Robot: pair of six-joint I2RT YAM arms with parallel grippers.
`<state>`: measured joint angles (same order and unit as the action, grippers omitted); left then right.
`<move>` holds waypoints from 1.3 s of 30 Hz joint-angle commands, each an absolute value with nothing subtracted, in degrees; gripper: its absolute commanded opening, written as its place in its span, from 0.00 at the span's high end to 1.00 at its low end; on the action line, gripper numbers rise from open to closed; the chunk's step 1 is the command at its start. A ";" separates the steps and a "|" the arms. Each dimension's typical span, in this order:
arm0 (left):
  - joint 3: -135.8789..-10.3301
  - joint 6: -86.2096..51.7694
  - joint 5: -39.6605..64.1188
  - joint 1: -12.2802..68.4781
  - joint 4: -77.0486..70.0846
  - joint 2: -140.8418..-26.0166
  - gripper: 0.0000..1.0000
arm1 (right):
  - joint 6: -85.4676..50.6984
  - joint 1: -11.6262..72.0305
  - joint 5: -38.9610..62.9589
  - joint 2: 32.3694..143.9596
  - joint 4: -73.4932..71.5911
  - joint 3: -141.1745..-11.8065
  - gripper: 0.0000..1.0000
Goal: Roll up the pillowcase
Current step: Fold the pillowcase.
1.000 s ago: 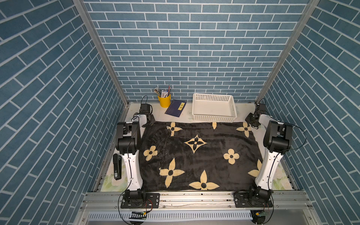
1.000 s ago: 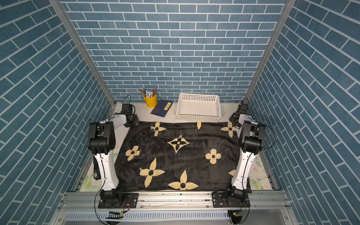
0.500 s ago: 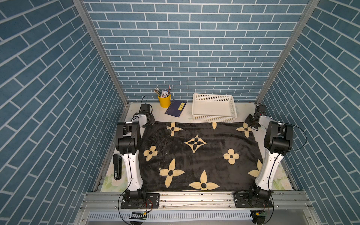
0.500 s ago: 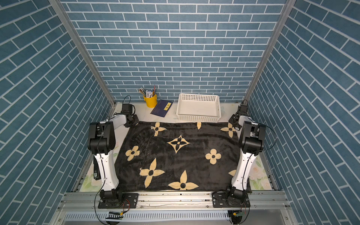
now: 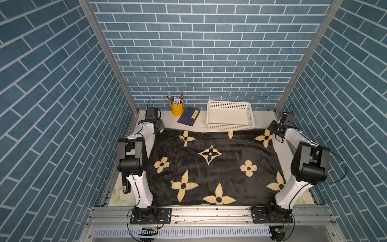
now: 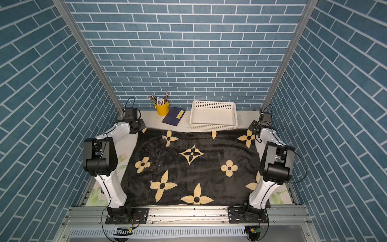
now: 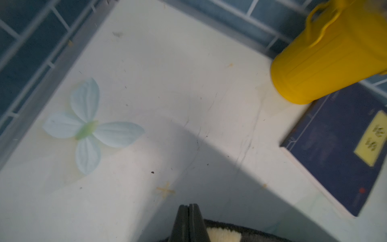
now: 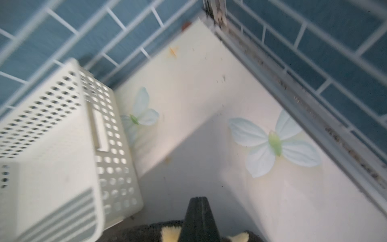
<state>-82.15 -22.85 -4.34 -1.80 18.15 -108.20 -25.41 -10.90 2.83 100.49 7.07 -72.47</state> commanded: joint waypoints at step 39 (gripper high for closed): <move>-63.33 -31.28 -11.97 -4.28 14.11 -79.06 1.00 | -26.79 -18.55 0.00 73.49 -8.25 -49.31 1.00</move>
